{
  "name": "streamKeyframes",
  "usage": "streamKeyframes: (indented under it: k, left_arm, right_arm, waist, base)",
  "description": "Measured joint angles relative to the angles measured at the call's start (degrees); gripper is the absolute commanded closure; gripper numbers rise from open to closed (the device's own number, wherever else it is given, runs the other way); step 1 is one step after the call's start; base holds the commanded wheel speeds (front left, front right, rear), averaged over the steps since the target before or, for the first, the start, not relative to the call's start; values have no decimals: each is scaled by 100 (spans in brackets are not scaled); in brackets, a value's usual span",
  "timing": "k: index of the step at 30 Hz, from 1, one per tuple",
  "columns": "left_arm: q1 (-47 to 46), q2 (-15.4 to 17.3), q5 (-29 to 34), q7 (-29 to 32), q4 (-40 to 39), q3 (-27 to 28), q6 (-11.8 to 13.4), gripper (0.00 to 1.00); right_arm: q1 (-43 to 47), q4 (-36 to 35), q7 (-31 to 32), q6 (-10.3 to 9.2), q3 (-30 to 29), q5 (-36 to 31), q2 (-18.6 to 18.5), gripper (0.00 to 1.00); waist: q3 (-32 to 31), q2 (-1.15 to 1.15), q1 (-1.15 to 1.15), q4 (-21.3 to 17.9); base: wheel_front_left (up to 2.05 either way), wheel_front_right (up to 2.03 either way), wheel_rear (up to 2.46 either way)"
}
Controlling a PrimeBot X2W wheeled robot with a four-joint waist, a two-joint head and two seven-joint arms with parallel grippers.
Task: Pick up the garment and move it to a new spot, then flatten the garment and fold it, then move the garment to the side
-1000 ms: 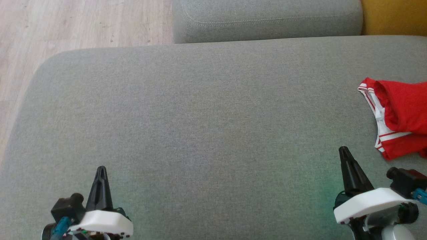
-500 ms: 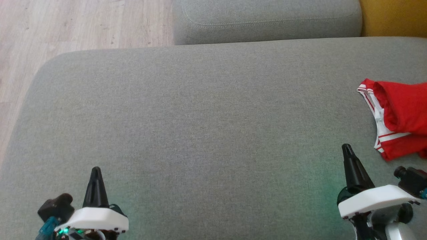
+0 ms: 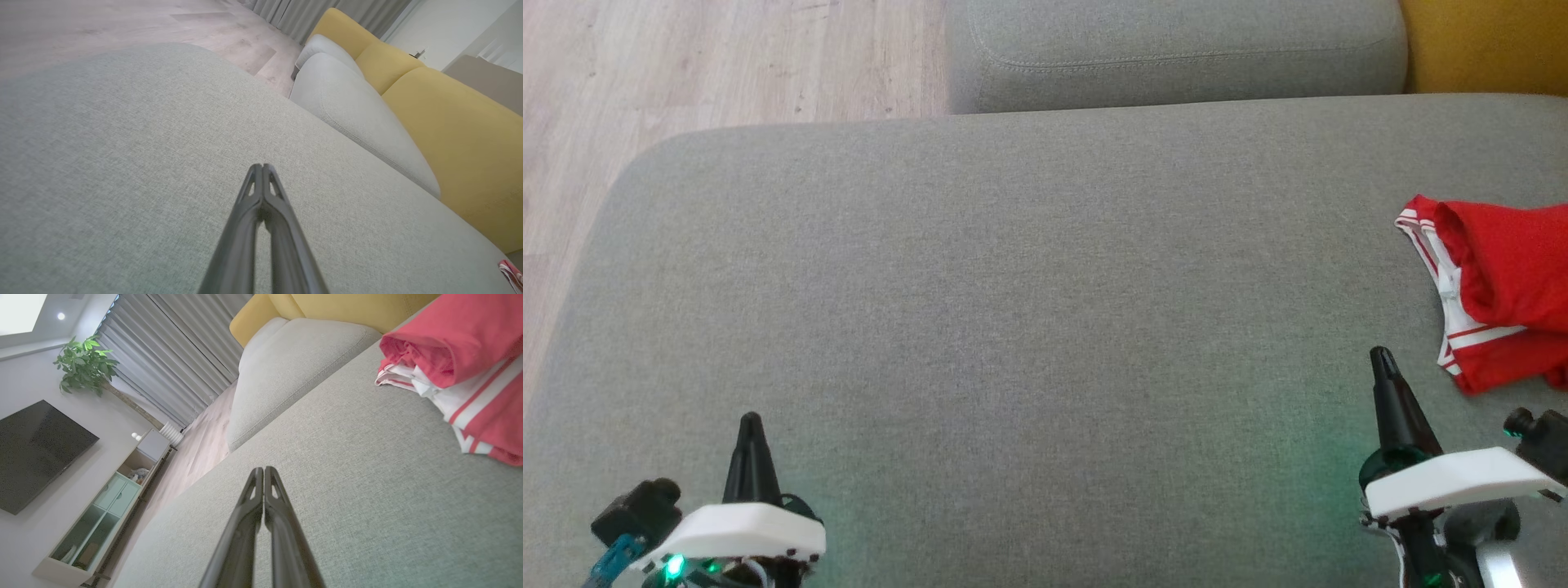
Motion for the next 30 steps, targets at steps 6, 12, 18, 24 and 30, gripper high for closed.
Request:
streamKeyframes:
  k: [6,12,18,24,30]
  left_arm:
    - [-1,-24,-386,87,-5,48,-70,100]
    - [-3,-54,-764,185,-20,151,-145,100]
    - [-14,-91,-1137,277,-29,215,-202,100]
    - [-55,-130,-1515,354,-36,291,-255,100]
    - [-111,-168,-1894,441,-63,383,-350,100]
  right_arm:
    - [-7,70,0,0,-26,389,-5,100]
    - [-22,142,0,0,-55,784,-12,100]
    - [-133,209,0,0,-100,1172,-25,100]
    - [-135,296,1,0,-129,1563,-34,100]
    - [-174,371,1,0,-157,1956,-37,100]
  waist:
    - [-16,0,0,-1]
    - [-32,0,0,-1]
    - [-48,0,0,-1]
    - [-64,0,0,-2]
    - [-81,0,0,-2]
  base:
    - [0,0,0]
    - [0,0,0]
    - [0,0,0]
    - [0,0,0]
    - [0,0,0]
